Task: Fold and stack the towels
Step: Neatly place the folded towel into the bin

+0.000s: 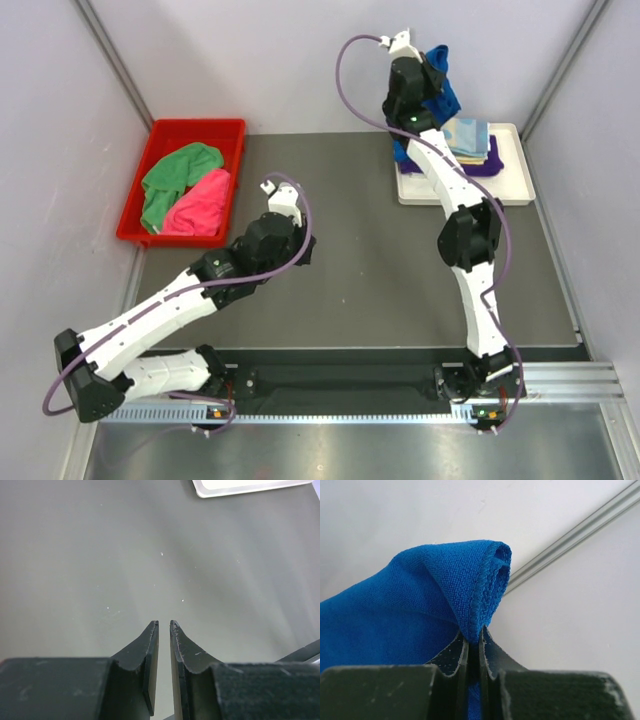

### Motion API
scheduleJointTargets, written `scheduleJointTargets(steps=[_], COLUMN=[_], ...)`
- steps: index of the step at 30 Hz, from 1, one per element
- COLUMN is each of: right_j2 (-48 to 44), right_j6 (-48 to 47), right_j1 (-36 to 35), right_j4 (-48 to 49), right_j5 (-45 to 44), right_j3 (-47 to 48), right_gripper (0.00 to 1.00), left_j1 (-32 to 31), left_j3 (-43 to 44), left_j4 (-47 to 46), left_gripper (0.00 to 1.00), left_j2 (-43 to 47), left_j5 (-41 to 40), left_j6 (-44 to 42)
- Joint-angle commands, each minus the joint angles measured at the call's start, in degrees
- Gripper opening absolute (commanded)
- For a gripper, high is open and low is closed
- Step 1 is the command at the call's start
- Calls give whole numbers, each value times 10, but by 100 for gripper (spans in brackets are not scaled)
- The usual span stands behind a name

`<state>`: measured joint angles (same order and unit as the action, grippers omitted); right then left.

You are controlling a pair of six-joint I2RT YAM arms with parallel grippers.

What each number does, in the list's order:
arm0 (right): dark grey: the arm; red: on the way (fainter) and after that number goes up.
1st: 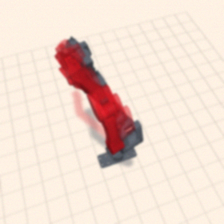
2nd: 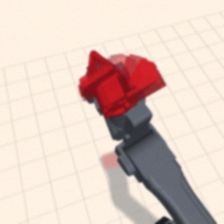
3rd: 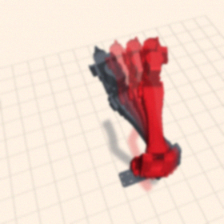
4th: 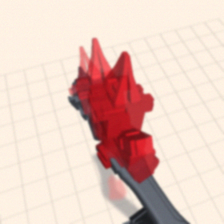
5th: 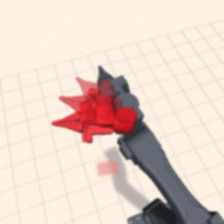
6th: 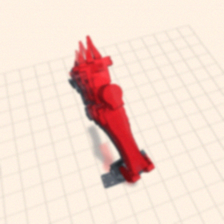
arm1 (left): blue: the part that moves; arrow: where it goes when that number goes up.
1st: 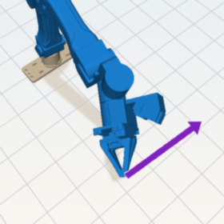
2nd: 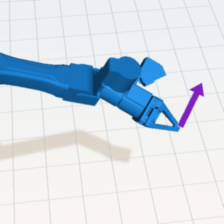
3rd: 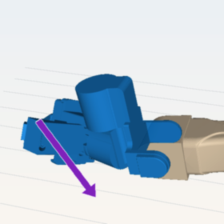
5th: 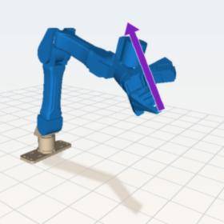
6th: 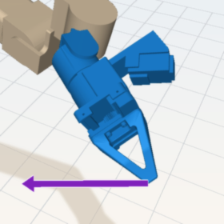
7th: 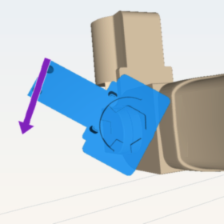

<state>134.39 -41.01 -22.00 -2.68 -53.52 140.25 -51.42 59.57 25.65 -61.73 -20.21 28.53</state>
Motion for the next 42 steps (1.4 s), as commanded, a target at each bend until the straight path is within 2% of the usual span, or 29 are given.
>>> scheduleJointTargets(steps=[1,13,17,19,22,23,25,26,28,33,34,39,42], right_j2=[-19,60,83,89,87,85,80,80,71,40,33,-10,-32], right_j6=[57,201,240,254,291,303,313,321,329,355,359,392,401], right_j1=[28,106,140,151,177,186,194,201,206,216,216,240,244], right_j4=[-29,-126,-152,-156,-173,-174,-176,-178,-179,-189,-192,-212,-225], right_j5=[31,131,148,163,186,190,196,196,199,211,214,253,264], right_j3=[6,6,5,-5,-13,-14,-18,-16,-16,-12,-12,-8,-5], right_gripper=[0,0,8,8,22,33,40,48,52,71,78,90,93], left_j1=[-1,-1,-1,-1,-1,-1,-1,-1,-1,-1,-1,-1,-1], left_j3=[17,26,32,33,34,35,38,39,40,38,38,34,35], left_j4=[-30,-31,-30,-30,-31,-31,-31,-31,-31,-31,-30,-33,-34], left_gripper=[20,20,20,20,20,20,20,21,21,22,22,23,24], left_j2=[-5,-44,-53,-59,-65,-67,-71,-73,-75,-76,-76,-76,-77], left_j5=[9,26,32,35,38,39,43,45,47,50,51,53,54], left_j6=[-6,-3,-2,-1,1,2,2,4,5,7,9,10,10])
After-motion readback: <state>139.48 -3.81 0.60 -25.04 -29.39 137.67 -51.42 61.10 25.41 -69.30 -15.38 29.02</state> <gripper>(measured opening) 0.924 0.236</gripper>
